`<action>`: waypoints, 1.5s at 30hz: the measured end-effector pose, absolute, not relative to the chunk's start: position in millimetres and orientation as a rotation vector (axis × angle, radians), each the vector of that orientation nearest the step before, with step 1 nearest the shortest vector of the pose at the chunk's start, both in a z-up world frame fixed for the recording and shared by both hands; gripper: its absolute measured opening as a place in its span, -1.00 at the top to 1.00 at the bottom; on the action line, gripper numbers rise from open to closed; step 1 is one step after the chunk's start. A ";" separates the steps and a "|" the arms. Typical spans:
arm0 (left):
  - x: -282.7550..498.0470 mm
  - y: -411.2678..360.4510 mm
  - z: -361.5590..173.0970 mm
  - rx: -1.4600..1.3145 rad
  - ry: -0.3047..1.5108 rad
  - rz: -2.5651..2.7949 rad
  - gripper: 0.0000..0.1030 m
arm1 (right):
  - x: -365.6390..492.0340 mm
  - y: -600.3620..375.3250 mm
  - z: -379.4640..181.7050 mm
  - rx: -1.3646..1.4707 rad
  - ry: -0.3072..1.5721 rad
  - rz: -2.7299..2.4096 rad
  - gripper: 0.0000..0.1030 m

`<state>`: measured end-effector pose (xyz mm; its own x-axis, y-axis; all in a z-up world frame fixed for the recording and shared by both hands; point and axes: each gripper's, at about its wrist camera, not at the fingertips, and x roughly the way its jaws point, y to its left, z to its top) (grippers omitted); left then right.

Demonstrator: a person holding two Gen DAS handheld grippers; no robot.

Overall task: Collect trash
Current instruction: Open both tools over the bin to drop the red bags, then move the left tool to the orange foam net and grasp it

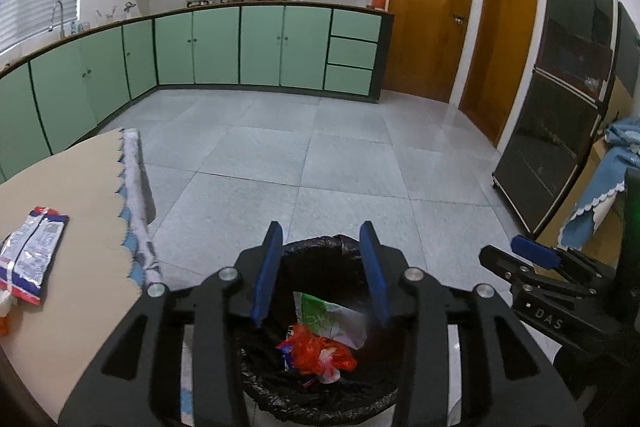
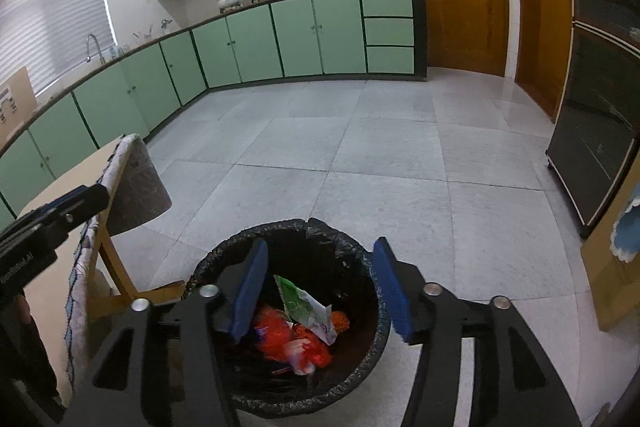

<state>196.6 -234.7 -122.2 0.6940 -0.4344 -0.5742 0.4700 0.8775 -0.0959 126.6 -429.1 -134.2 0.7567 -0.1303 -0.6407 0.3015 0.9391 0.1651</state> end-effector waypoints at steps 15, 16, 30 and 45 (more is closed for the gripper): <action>166.1 -122.6 -81.4 0.034 0.493 -0.308 -0.09 | 122.6 -354.2 -74.7 0.186 0.519 -0.177 -0.86; 165.1 -113.6 -80.6 0.034 0.490 -0.289 -0.09 | 125.3 -344.3 -71.6 0.180 0.511 -0.158 -0.86; 142.3 8.5 -79.3 0.011 0.469 -0.027 -0.11 | 160.5 -223.8 -66.0 0.096 0.489 0.043 -0.87; 130.8 109.6 -76.3 -0.042 0.486 0.181 -0.20 | 184.9 -118.1 -80.7 0.045 0.503 0.243 -0.77</action>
<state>130.8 109.6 -76.3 0.8683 0.1632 -0.4683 -0.1833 0.9830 0.0026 184.9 -118.1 -80.7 0.8480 0.2418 -0.4715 -0.2196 0.9702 0.1025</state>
